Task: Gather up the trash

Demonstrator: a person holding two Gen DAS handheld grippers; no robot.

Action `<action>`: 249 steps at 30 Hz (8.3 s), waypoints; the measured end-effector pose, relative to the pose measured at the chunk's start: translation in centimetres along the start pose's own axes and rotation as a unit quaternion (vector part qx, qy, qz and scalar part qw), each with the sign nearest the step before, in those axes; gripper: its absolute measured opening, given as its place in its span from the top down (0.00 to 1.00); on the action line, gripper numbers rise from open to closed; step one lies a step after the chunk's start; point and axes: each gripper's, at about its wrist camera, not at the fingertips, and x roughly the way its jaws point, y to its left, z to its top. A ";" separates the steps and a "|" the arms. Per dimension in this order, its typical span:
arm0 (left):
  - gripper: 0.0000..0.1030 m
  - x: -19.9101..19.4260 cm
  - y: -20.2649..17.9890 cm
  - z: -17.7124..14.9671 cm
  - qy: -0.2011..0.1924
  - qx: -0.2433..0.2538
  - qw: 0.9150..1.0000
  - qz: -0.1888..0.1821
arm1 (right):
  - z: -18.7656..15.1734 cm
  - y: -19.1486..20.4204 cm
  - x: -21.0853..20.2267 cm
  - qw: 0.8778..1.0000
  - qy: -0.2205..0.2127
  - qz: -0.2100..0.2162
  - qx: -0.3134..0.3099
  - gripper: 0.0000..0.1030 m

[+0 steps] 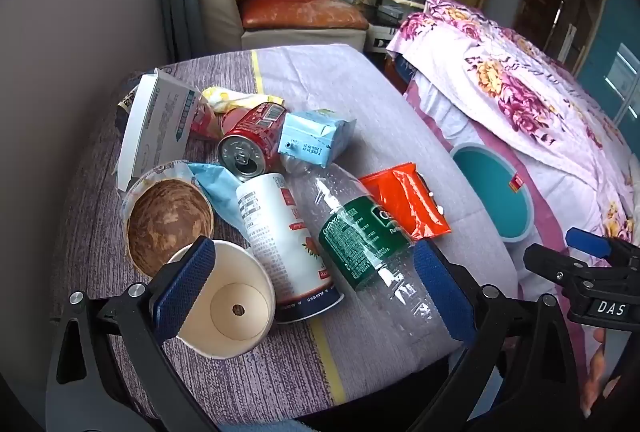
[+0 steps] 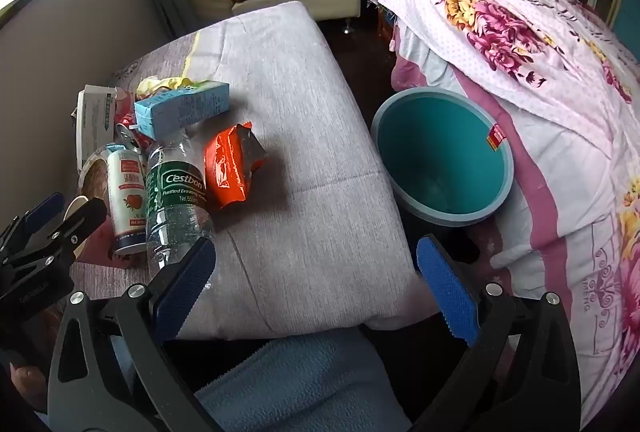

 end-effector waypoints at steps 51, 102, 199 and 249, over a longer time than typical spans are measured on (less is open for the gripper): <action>0.04 0.4 0.1 -0.2 0.003 -0.002 1.000 0.001 | 0.3 -0.5 1.2 0.999 0.033 0.007 0.014 0.06; 0.04 0.9 0.0 -0.3 0.007 -0.006 1.000 -0.022 | 1.1 0.3 1.7 0.998 0.054 -0.008 0.012 0.06; 0.42 -1.9 18.7 0.8 -0.016 -0.154 0.985 -0.083 | 8.1 19.6 6.9 0.964 0.106 0.182 -0.161 0.56; 0.25 20.3 -24.8 7.2 0.191 0.165 0.952 -0.175 | 9.0 -24.8 10.5 0.977 0.025 0.033 0.207 0.55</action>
